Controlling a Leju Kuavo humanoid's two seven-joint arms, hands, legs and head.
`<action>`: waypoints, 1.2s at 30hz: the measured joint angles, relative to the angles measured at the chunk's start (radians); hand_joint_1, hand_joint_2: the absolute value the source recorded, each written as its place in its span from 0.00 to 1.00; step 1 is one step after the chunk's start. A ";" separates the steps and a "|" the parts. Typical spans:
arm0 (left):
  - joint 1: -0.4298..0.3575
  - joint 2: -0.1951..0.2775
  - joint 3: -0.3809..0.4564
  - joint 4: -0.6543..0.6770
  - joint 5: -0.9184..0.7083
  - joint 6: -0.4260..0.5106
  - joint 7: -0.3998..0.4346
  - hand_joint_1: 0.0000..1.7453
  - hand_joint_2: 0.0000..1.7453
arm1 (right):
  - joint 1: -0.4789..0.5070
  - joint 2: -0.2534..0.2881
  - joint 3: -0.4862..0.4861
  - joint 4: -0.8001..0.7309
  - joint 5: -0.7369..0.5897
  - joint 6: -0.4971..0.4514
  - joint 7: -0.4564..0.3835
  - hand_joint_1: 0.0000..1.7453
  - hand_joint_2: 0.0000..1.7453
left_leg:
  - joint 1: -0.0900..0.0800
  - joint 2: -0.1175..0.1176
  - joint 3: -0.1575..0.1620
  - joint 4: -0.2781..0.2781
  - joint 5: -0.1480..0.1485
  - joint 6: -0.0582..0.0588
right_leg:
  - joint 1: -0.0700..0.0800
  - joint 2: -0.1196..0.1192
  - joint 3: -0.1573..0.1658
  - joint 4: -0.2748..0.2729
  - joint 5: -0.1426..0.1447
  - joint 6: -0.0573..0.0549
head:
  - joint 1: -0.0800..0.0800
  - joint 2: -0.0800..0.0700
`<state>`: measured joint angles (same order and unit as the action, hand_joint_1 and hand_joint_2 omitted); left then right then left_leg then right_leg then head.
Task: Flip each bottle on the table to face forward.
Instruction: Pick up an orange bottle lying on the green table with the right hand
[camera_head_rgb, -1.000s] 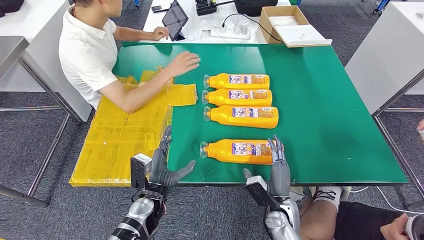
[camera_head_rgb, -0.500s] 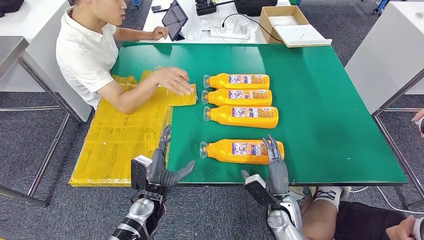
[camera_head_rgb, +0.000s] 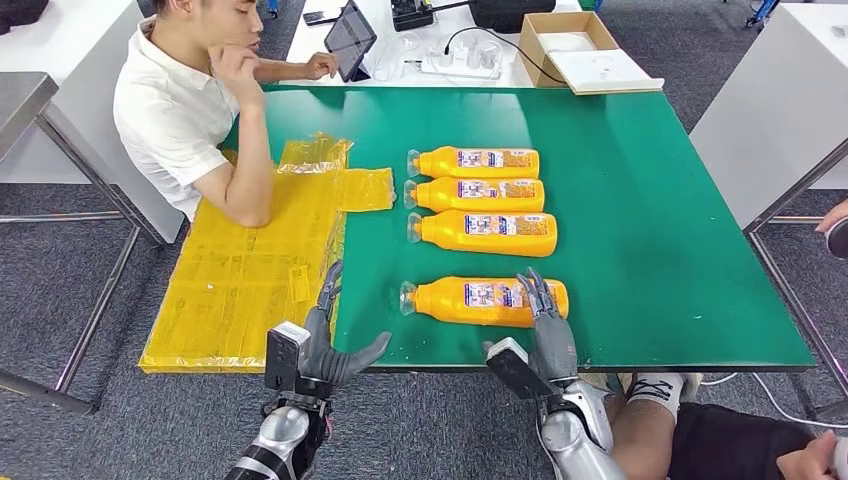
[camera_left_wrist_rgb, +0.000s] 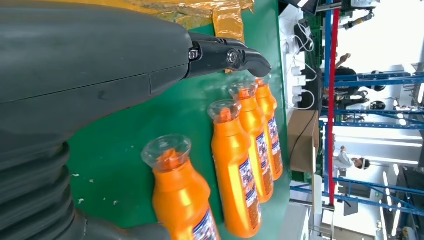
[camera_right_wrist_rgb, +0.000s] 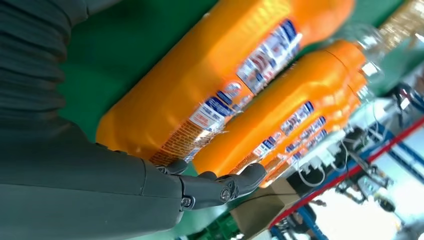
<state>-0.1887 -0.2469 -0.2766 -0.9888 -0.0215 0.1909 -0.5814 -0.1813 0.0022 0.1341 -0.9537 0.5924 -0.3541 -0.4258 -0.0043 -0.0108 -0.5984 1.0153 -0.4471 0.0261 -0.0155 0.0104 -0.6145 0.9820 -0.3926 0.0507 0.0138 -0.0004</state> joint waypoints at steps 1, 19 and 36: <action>0.000 0.000 0.000 0.000 -0.004 0.002 0.002 0.00 1.00 | -0.011 -0.009 0.007 0.007 0.021 0.004 0.015 0.00 1.00 | 0.000 0.000 0.000 0.000 0.000 0.000 | 0.000 0.000 0.000 0.000 0.000 0.000 | 0.000 0.000; -0.031 0.000 0.002 0.001 0.007 0.011 -0.001 0.00 1.00 | -0.267 -0.090 0.148 0.268 0.322 -0.014 0.236 0.00 1.00 | 0.000 0.000 0.000 0.000 0.001 0.000 | 0.000 0.000 0.000 0.000 0.001 0.000 | 0.000 0.000; -0.048 0.000 0.025 0.011 0.025 -0.009 -0.029 0.00 1.00 | -0.406 -0.115 0.276 0.391 0.350 0.250 0.225 0.99 1.00 | 0.000 0.000 0.004 0.000 0.001 0.000 | 0.000 0.000 0.003 0.000 0.001 0.000 | 0.000 0.000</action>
<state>-0.2363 -0.2468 -0.2520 -0.9782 0.0036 0.1818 -0.6105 -0.5873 -0.1131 0.4105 -0.5630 0.9420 -0.1041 -0.2009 -0.0044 -0.0110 -0.5944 1.0157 -0.4461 0.0265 -0.0155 0.0104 -0.6110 0.9818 -0.3921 0.0510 0.0136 -0.0004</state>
